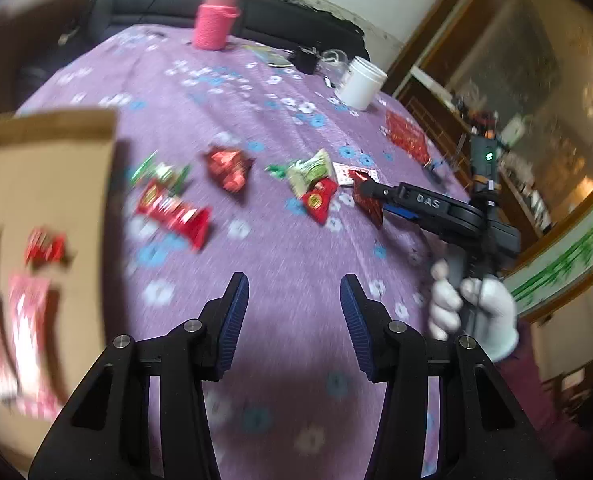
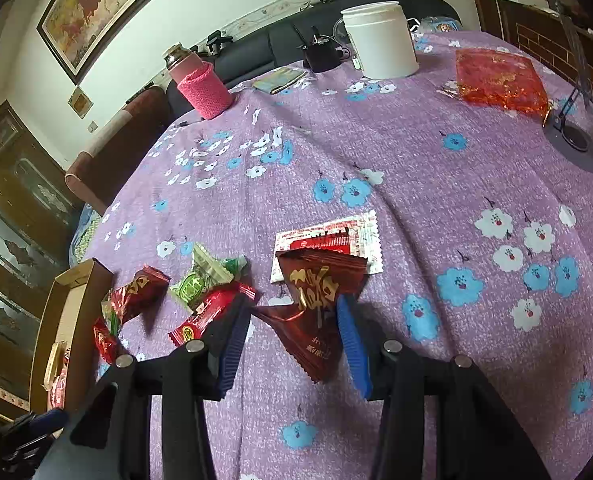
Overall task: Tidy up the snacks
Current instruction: 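Reach the right tool toward the brown triangular snack bag, then grasp the brown triangular bag with the right tool while the left grasps the green-white packet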
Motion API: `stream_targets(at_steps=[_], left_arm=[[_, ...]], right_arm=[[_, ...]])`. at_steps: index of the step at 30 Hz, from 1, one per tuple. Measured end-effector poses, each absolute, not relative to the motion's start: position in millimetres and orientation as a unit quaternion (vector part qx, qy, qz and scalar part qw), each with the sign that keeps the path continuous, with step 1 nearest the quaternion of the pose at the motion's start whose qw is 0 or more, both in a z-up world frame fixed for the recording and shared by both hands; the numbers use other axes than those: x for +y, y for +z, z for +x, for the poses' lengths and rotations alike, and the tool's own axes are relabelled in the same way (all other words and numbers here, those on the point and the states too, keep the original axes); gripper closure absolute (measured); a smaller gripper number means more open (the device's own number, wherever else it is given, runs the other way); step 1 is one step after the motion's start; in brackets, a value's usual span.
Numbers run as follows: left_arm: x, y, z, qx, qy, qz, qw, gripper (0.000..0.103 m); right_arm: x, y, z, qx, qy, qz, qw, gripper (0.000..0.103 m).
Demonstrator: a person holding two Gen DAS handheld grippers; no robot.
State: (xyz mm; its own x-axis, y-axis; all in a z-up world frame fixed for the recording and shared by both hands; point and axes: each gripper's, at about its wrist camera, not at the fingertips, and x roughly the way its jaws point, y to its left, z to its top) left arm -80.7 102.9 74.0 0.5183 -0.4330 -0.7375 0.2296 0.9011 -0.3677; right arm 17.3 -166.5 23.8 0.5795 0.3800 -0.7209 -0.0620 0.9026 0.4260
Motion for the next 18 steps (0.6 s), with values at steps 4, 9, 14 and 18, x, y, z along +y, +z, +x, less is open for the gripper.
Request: stream_targets(at_steps=[4,9,14,18], left_arm=[[67.3,76.5,-44.7,0.441,-0.196,-0.053,0.874,0.055],[29.6,64.2,2.9,0.440,-0.195,0.023,0.876,0.055],[4.8,46.8,34.0,0.449,-0.211,0.081,0.864,0.055],[-2.5,32.7,55.2,0.466,-0.222,0.079,0.853,0.056]], right_arm=[[-175.0,22.8,15.2,0.444,0.133,0.199,0.863,0.055],[-182.5,22.3,15.4,0.449,0.134,0.216,0.857,0.054],[-182.3,22.5,16.9,0.452,0.138,0.218,0.854,0.054],[-183.3,22.2,18.0,0.454,0.140,0.224,0.851,0.054]])
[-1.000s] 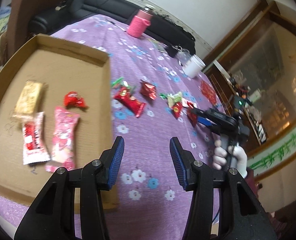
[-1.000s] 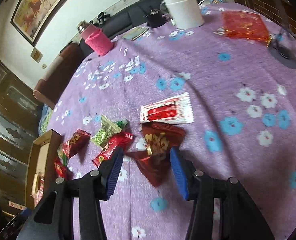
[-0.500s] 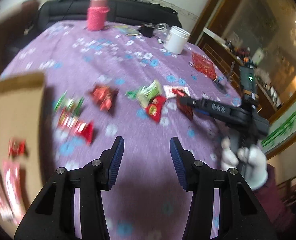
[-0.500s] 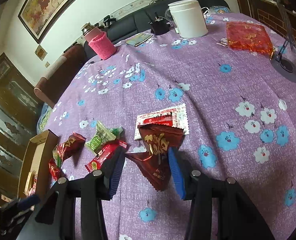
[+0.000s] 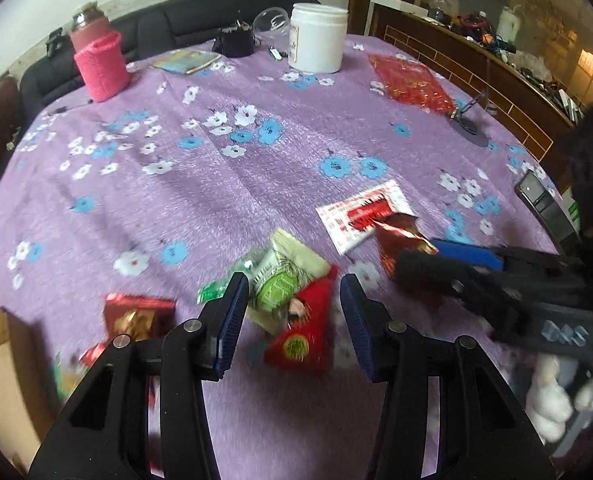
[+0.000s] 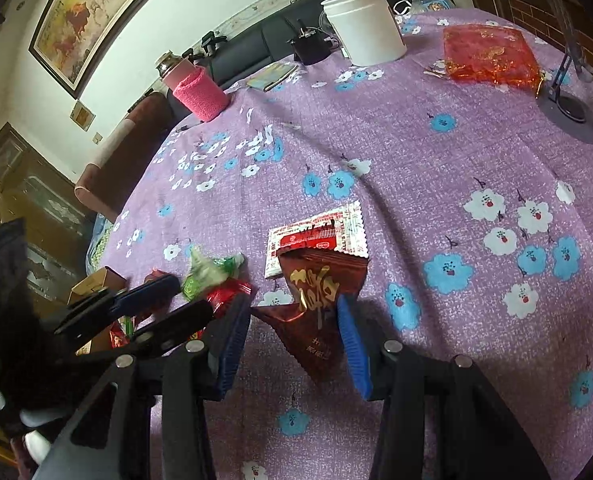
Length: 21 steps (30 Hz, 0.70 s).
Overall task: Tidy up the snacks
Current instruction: 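Grasp the brown triangular bag with the right tool while the left grasps the green-white packet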
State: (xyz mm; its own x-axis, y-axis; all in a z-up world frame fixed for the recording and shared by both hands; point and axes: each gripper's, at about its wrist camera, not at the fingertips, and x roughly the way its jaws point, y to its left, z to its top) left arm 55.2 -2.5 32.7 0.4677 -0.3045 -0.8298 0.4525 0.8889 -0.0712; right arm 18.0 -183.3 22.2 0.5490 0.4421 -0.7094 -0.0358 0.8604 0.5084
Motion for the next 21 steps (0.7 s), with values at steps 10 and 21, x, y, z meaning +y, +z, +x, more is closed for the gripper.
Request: stream_targets(at_steps=[10,21], left_arm=[[5.3,29.0,60.2,0.481,-0.232,0.019,0.845,0.076],[35.4,64.8,19.1,0.449,-0.254,-0.057,0.855,0.082]], right_arm=[[-182.5,24.2,17.1,0.448,0.142,0.225,0.854,0.055],[-182.2,27.4,13.4,0.436,0.189,0.258,0.841,0.055]])
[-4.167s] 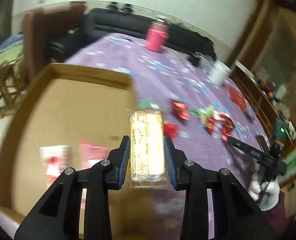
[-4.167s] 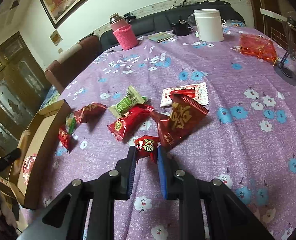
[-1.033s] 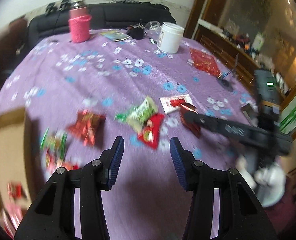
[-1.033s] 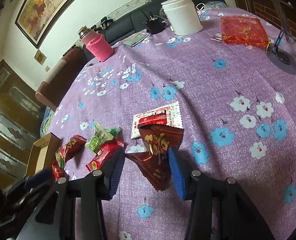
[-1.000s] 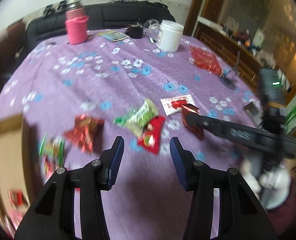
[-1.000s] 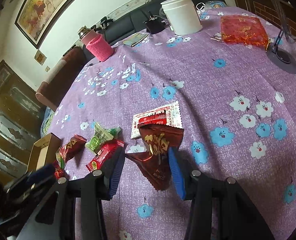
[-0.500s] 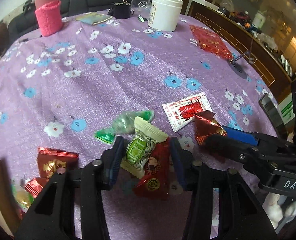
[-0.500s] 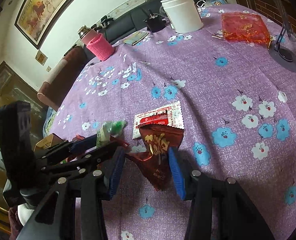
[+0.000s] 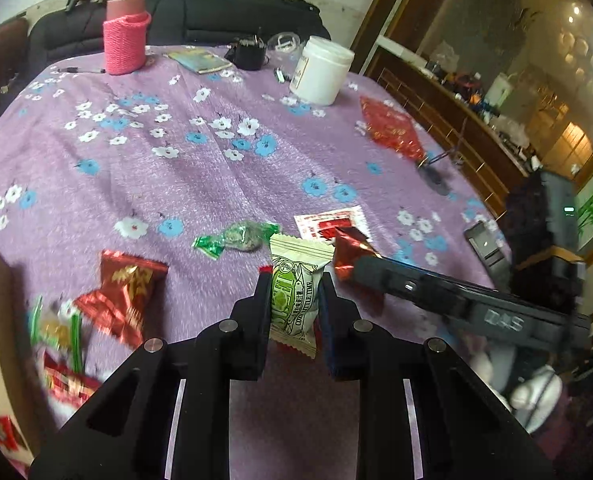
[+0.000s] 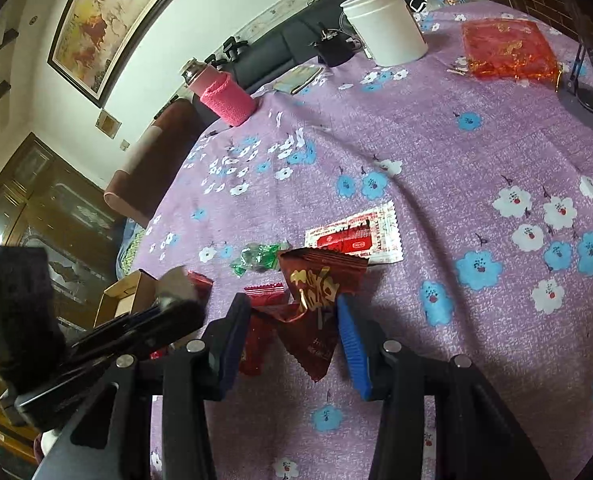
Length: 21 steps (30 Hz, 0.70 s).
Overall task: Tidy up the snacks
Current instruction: 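Grasp the brown triangular bag with the right tool while the left grasps the green-white packet, then carry both snacks into the cardboard tray and open both tools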
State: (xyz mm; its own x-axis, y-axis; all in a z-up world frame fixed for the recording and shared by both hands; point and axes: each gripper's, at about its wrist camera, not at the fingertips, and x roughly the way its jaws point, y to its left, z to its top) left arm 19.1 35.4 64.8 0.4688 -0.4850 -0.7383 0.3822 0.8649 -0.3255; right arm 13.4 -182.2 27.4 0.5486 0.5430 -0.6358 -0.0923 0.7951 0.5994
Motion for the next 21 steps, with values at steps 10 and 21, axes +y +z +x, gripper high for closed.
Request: stream_targets(at_steps=[10,21], left_arm=[[98.5,92.9,-54.6,0.400,-0.217,-0.133,0.880,0.082],[248.4,95.0,-141.9,0.350,-0.083,-0.212,0.909,0.082]], right_arm=[[-166.3,28.2,12.1,0.433,0.272,0.279,0.813,0.055],[-141.6,19.0,-9.4,0.439,0.230,0.233,0.837,0.066]])
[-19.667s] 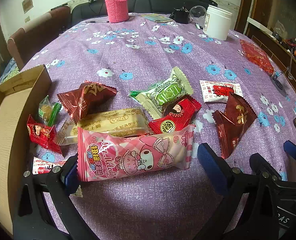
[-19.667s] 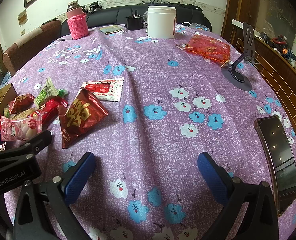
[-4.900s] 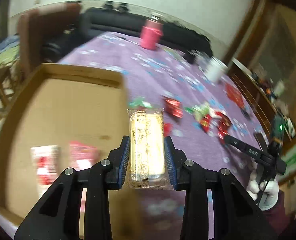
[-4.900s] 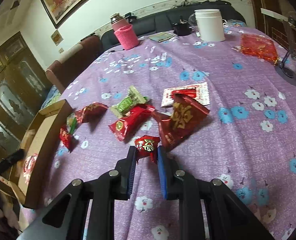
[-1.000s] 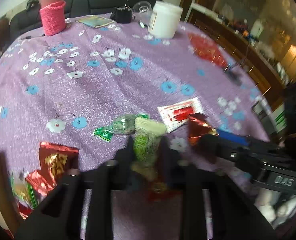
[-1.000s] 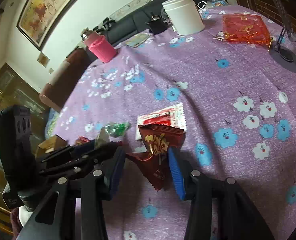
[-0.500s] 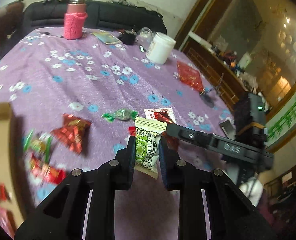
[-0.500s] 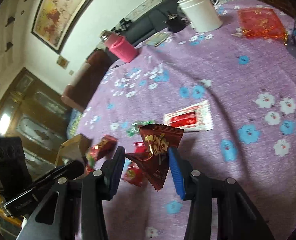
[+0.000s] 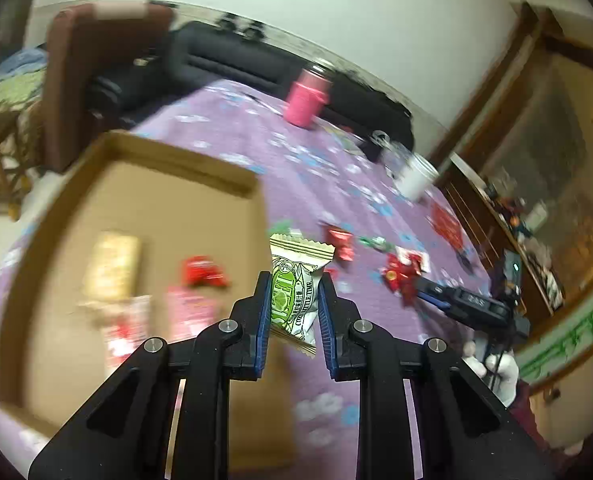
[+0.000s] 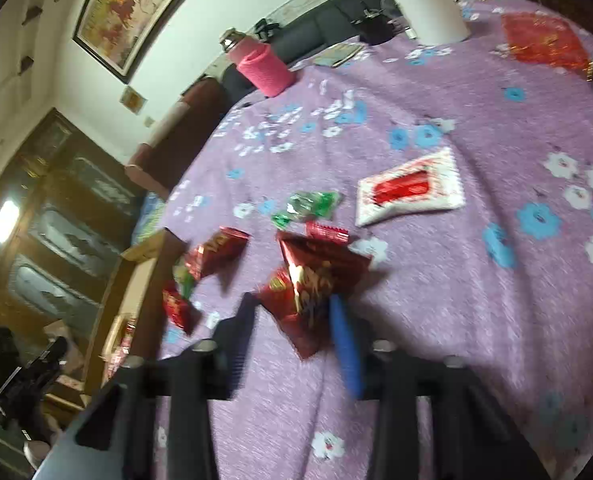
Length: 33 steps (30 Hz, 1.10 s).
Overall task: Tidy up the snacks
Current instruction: 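Carry both snacks into the cardboard tray and open both tools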
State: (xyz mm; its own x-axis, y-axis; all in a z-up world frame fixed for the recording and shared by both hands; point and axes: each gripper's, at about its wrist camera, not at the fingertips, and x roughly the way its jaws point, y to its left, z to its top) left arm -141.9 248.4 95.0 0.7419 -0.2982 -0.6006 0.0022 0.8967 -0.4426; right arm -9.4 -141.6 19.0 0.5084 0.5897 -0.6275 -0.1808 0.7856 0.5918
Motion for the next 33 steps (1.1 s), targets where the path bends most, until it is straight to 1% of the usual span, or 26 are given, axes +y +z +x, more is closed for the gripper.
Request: stream_targets(at_steps=[2,4,8,13,14,16,17,18,19,22,25,26,27,30,33], left_arm=[[270.2,92.1,-152.6,0.345,-0.067,-0.223,0.909,0.082],[284.5,87.9,-160.3,0.342,-0.058,-0.232,0.909,0.082],[296.8,83.8,-170.3,0.335,-0.063,-0.243,0.908,0.082],[301.4,86.8,-181.6,0.320,-0.079,-0.244,0.912,0.082],[302.6,86.6,-183.1,0.318,-0.081,-0.246,0.912,0.082],[306.3,84.7,-187.2,0.317,-0.083,-0.250,0.911,0.082],[308.2,83.5,-188.5,0.318,-0.084,-0.253,0.910,0.082],[310.0,81.2,-187.4,0.320,-0.086,-0.258,0.908,0.082],[310.0,79.2,-187.0,0.322,-0.087,-0.262,0.906,0.082],[307.0,76.2,-188.0,0.327,-0.091,-0.270,0.901,0.082],[299.7,77.9,-188.5,0.330,-0.095,-0.265,0.901,0.082],[298.3,79.0,-189.1,0.330,-0.095,-0.263,0.902,0.082],[296.5,80.4,-189.8,0.329,-0.096,-0.260,0.903,0.082],[294.3,82.2,-190.6,0.330,-0.093,-0.255,0.904,0.082],[296.4,79.4,-187.9,0.331,-0.091,-0.257,0.903,0.082]], right_arm=[[-142.3,22.1,-17.1,0.434,0.221,0.233,0.842,0.066],[-141.8,28.2,-24.9,0.428,0.214,0.233,0.847,0.070],[-127.2,37.6,-29.5,0.431,0.213,0.224,0.848,0.085],[-118.0,50.1,-37.0,0.425,0.213,0.199,0.857,0.085],[-119.8,52.0,-37.7,0.421,0.204,0.193,0.863,0.084],[-125.0,53.1,-37.7,0.418,0.179,0.180,0.872,0.071],[-126.9,51.7,-36.7,0.422,0.173,0.178,0.872,0.053],[-128.5,49.0,-34.6,0.427,0.166,0.179,0.871,0.040],[-128.8,46.2,-32.9,0.431,0.159,0.179,0.870,0.039],[-127.1,37.0,-21.4,0.443,0.147,0.191,0.864,0.039],[-125.8,27.4,-4.7,0.454,0.138,0.224,0.851,0.040],[-124.6,23.6,1.1,0.461,0.139,0.232,0.845,0.049],[-123.1,20.4,5.5,0.467,0.139,0.236,0.841,0.054],[-122.7,21.5,6.1,0.462,0.145,0.240,0.842,0.057],[-125.6,29.5,-5.8,0.451,0.153,0.240,0.846,0.057]])
